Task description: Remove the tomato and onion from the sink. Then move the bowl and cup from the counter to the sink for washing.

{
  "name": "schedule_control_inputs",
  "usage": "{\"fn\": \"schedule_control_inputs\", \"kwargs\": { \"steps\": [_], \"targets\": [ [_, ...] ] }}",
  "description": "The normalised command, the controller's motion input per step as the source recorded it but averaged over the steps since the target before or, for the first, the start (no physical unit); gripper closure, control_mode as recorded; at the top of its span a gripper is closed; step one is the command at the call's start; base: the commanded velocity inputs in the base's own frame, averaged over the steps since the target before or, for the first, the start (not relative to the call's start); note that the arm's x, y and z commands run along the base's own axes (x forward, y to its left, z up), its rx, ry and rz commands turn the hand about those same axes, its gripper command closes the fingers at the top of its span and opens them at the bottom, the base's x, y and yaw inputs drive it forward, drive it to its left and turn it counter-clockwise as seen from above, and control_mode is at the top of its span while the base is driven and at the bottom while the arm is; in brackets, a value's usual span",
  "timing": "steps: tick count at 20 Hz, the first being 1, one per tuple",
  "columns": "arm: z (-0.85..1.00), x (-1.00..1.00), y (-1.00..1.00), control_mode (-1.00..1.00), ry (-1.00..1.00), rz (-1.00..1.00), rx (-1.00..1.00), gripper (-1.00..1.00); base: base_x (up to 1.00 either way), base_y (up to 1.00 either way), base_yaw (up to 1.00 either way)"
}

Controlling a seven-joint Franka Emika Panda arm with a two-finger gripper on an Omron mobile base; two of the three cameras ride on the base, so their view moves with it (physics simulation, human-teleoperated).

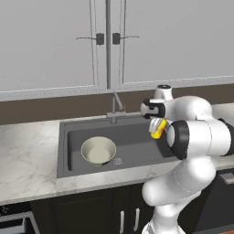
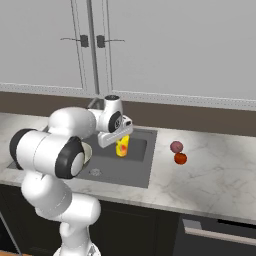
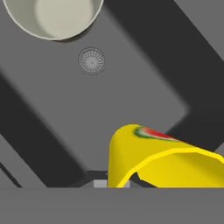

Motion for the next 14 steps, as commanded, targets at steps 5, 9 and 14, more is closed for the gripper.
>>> {"fn": "schedule_control_inputs", "kwargs": {
  "steps": [5, 9, 14],
  "targets": [
    [-0.24, 0.11, 0.0, -1.0, 0.0, 0.0, 0.0, 1.0, 0.0, 0.0, 0.0],
    [-0.26, 0.06, 0.0, -1.0, 0.0, 0.0, 0.0, 1.0, 0.0, 0.0, 0.0],
    [-0.24, 0.06, 0.04, -1.0, -0.01, 0.0, 0.0, 1.0, 0.0, 0.0, 0.0]
  ]
}}
